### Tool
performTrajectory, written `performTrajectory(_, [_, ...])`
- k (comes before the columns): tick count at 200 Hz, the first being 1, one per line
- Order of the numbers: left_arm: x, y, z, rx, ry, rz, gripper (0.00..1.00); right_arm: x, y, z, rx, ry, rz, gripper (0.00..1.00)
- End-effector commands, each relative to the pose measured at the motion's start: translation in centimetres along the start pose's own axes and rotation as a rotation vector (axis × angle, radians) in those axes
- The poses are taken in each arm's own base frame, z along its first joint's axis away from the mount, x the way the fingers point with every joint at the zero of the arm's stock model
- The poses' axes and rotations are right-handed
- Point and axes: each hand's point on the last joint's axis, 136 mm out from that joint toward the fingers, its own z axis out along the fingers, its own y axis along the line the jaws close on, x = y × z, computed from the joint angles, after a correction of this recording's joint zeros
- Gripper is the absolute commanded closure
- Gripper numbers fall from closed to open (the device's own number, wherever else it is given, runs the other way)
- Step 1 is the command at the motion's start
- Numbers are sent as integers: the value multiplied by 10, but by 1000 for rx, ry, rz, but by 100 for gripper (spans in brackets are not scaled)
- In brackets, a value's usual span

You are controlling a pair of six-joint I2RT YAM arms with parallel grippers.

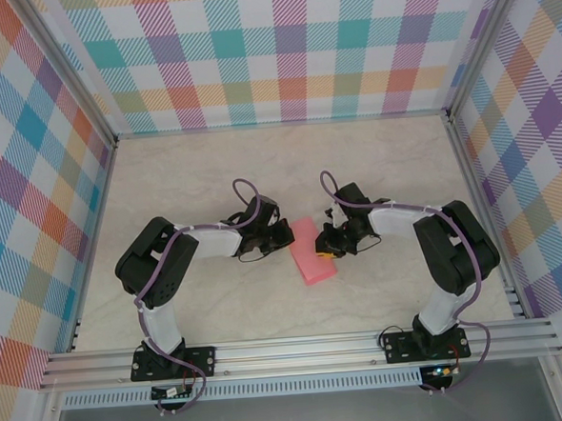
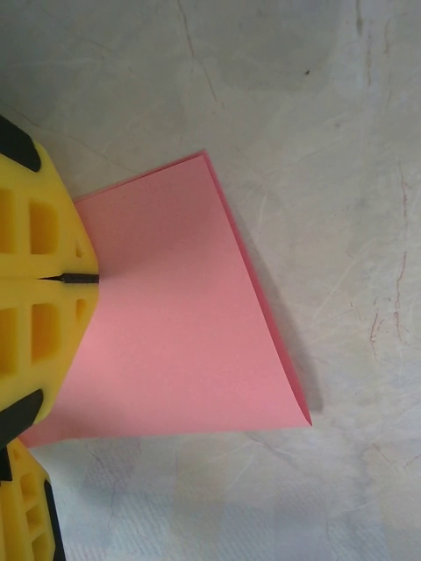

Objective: Fold a paper plane with a square sheet of paper (pick it up from the middle)
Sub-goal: Fold the square sheet of paper in half at the center of the table.

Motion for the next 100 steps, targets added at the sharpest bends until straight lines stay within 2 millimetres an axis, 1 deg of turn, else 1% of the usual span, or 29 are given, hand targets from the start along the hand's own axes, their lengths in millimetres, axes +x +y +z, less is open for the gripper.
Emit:
performTrajectory(1, [54,86,8,-299,141,-71,96,14,-13,6,31,49,4,85])
performTrajectory(69, [54,87,9,-303,140,-78,97,24,-24,7,59,55,32,85])
performTrajectory(100, [55,90,9,-313,141,-80,97,34,-33,7,79,69,60,85])
